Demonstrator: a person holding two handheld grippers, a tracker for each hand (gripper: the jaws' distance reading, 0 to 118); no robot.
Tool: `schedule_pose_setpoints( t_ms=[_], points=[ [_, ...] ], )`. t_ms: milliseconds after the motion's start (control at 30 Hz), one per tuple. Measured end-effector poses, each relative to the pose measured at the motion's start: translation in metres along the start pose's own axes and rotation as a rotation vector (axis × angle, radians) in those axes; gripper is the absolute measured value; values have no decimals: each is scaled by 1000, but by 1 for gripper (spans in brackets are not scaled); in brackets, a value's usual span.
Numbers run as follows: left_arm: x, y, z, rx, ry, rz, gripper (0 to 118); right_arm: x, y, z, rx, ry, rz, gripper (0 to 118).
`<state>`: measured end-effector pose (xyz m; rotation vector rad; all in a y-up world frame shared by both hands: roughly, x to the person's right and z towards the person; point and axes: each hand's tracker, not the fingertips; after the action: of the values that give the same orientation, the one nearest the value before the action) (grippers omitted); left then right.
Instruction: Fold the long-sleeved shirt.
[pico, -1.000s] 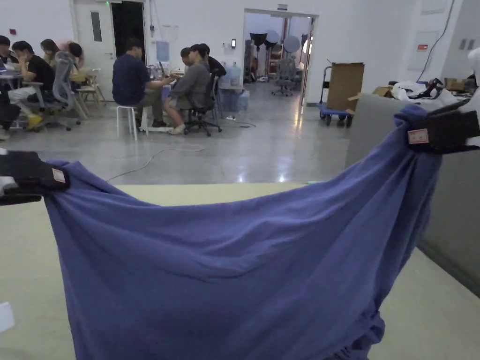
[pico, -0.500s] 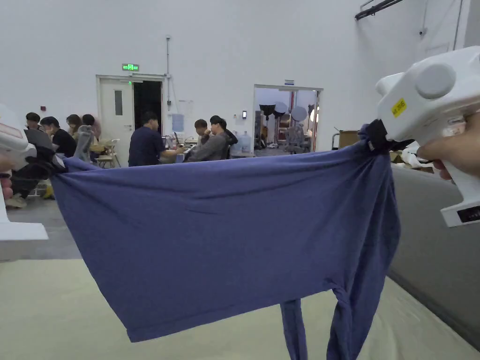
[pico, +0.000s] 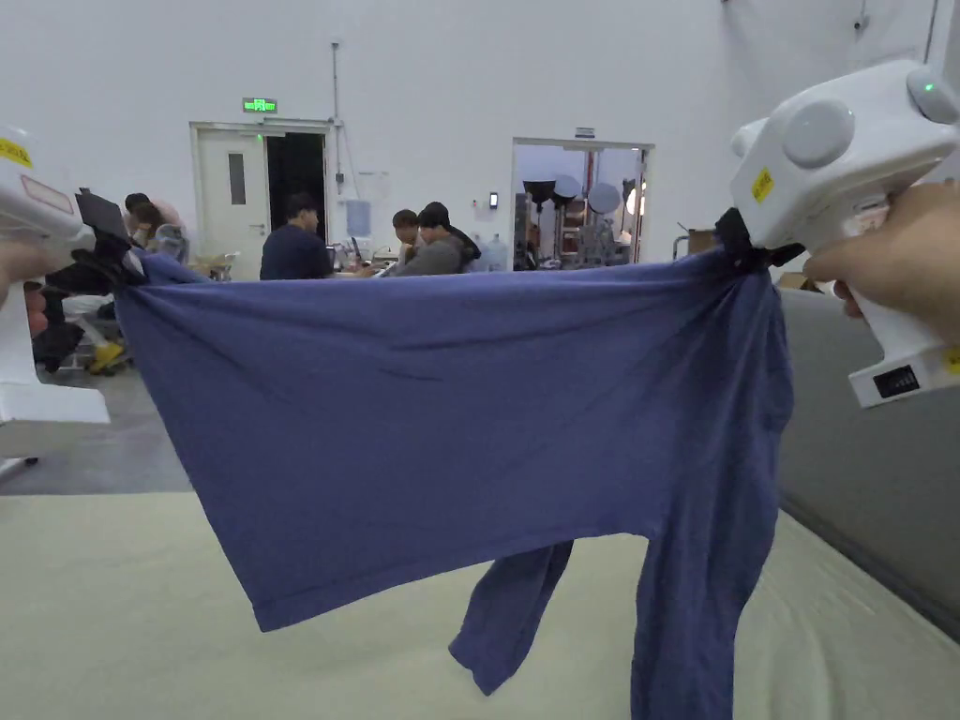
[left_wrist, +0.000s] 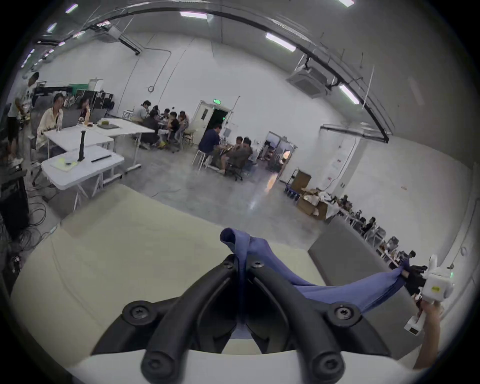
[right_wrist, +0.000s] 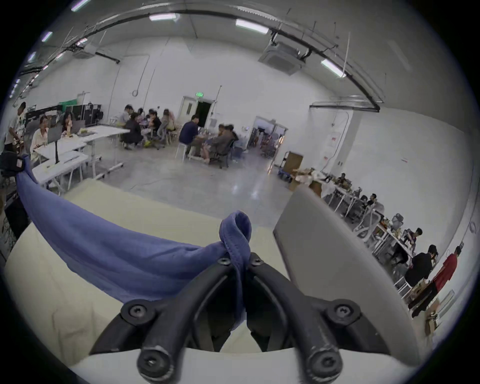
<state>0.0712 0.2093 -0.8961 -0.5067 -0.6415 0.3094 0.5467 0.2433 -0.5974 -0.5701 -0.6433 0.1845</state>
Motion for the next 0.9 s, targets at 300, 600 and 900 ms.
schedule_pose_setpoints(
  t_ms=[300,600,900],
  points=[
    [-102,-218,-63,-408,103,67,1,-83,-261,-103,-354,226,-14,1],
    [-171,-391,60,-663,102,135,1,-93,-486,-9,-523,384,-113,1],
    [-182,-458,178,-724,73,163,1,-99,-560,112,-511,394,-58,1]
  ],
)
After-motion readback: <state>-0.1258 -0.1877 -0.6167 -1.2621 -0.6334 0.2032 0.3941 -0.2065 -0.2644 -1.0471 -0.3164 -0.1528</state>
